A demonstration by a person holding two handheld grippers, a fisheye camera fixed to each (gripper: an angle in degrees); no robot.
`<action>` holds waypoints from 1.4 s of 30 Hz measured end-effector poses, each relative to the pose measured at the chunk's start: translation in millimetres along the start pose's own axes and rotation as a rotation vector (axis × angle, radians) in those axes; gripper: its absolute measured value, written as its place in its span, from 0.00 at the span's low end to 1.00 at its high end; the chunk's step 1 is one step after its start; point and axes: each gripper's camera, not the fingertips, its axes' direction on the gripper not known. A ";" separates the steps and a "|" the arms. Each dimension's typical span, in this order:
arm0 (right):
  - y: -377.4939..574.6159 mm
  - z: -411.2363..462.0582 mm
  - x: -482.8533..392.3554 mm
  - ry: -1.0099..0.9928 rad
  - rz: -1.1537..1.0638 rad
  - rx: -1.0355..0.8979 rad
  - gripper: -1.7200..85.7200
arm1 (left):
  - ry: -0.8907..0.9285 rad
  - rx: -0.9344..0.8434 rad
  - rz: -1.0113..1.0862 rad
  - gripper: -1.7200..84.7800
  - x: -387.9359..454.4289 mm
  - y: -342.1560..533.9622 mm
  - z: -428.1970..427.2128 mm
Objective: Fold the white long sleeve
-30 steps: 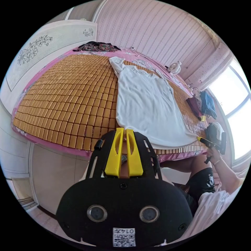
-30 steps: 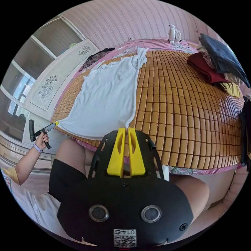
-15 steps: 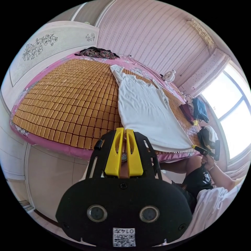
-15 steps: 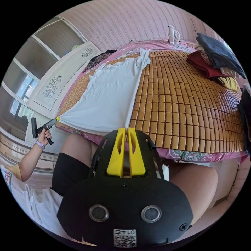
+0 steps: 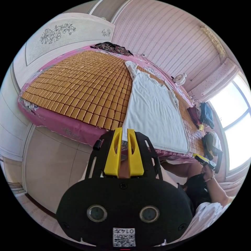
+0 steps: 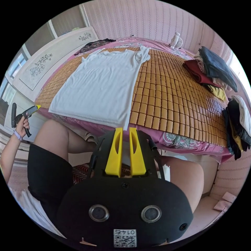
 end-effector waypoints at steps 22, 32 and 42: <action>72.2 -24.6 -38.1 -0.010 0.026 0.104 0.13 | 0.043 0.071 0.657 0.08 263.5 47.2 -47.9; 71.3 -44.8 -47.9 0.020 -0.040 0.131 0.13 | 0.072 0.044 0.799 0.09 359.7 21.6 -32.7; 45.8 -41.3 -29.1 -0.015 -0.033 0.119 0.14 | 0.140 -0.039 0.852 0.09 442.6 -36.7 20.5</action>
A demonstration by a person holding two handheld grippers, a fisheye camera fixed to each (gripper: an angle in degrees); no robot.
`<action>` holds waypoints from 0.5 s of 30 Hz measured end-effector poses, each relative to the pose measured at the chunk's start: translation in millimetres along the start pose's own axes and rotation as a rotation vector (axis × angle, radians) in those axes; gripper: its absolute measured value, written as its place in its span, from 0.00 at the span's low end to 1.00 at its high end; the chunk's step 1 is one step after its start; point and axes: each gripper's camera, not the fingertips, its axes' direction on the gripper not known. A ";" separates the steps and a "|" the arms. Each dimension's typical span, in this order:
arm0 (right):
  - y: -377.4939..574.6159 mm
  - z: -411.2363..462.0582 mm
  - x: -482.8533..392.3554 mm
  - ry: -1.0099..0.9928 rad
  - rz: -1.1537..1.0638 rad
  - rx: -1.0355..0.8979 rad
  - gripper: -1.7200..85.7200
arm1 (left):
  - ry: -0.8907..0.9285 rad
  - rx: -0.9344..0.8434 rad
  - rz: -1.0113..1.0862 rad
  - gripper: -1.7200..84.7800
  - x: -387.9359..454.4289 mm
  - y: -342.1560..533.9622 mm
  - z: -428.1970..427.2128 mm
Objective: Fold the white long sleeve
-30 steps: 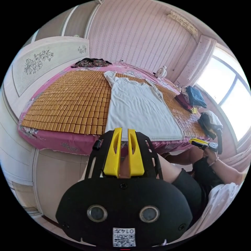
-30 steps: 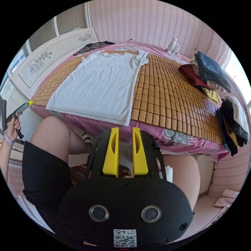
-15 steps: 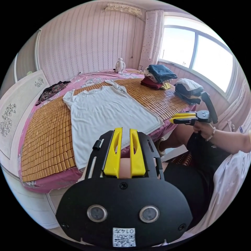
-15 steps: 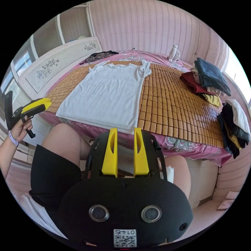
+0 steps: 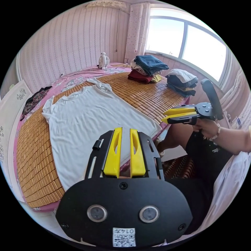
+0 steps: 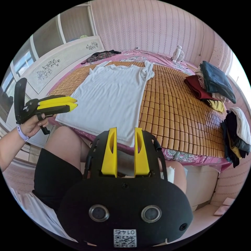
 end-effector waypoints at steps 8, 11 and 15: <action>-29.4 5.7 47.2 -0.033 0.026 0.011 0.14 | 0.072 -0.004 0.010 0.09 -14.9 -88.0 51.6; -64.9 -2.6 88.9 -0.002 -0.015 0.065 0.14 | 0.068 0.017 -0.022 0.09 -36.8 -131.1 71.4; -159.7 11.2 155.2 0.027 -0.081 0.108 0.13 | 0.025 0.030 -0.115 0.09 -83.5 -200.4 110.1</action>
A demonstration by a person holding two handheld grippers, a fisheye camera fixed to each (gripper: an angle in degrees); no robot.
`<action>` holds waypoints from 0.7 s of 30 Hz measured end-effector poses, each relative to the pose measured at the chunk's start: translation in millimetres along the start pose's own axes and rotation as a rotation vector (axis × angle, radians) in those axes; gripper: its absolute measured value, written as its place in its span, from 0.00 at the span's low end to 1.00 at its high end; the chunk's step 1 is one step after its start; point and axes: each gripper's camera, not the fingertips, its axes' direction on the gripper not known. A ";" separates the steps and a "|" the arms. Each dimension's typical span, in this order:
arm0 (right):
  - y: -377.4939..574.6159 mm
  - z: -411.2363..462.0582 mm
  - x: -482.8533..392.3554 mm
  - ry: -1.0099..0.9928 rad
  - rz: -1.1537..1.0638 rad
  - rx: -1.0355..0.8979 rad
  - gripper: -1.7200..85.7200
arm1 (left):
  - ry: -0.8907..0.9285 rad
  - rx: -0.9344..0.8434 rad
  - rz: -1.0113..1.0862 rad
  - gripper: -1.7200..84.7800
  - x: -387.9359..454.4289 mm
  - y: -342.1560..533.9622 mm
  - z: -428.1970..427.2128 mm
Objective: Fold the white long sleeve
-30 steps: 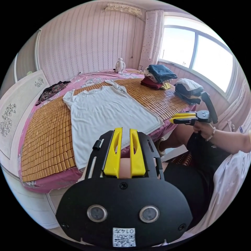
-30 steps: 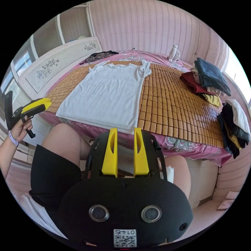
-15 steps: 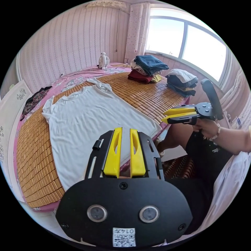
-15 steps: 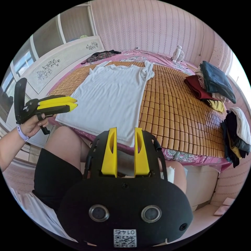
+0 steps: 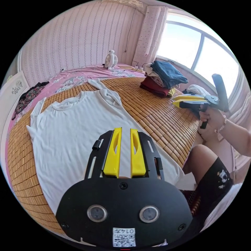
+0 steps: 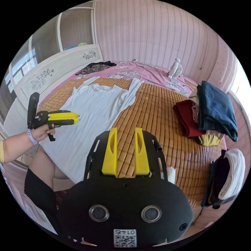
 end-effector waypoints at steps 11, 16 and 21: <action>-267.6 228.5 84.7 -0.141 0.103 -0.090 0.13 | -0.057 -0.220 -0.070 0.02 -79.8 -117.1 116.6; -296.1 288.8 99.8 -0.082 0.136 -0.193 0.04 | -0.026 -0.223 -0.101 0.01 -91.4 -141.3 116.2; -252.1 195.3 150.4 -0.093 0.174 -0.036 0.03 | 0.008 -0.213 -0.151 0.01 -104.1 -161.4 113.2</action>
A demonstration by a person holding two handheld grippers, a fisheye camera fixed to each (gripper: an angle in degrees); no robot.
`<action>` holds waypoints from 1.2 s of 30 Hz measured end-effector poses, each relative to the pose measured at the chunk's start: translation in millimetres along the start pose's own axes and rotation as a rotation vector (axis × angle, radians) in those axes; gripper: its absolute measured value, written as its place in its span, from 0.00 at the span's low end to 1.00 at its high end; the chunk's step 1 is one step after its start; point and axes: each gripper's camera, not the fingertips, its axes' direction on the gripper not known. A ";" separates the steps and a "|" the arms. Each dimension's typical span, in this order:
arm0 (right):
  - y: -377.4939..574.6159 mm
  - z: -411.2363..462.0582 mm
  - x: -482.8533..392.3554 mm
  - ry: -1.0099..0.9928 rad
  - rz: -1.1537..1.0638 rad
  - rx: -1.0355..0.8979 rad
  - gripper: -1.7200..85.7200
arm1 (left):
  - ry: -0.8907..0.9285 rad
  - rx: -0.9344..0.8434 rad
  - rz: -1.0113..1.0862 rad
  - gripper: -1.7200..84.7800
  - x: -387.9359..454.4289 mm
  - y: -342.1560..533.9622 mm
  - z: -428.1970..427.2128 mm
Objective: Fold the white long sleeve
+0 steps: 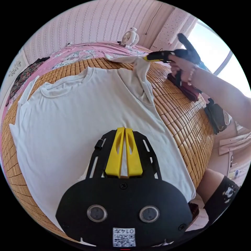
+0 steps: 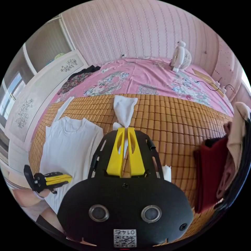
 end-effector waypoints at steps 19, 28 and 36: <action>161.8 -99.3 129.5 0.407 0.402 -0.193 0.11 | 0.072 -0.043 0.058 0.07 58.9 -160.9 -32.5; 173.5 -141.2 147.8 0.233 0.387 -0.132 0.03 | 0.042 -0.081 0.091 0.08 75.5 -236.6 -15.9; 268.8 -228.1 164.2 0.347 0.602 -0.292 0.08 | 0.034 -0.037 0.108 0.08 84.9 -289.6 -36.0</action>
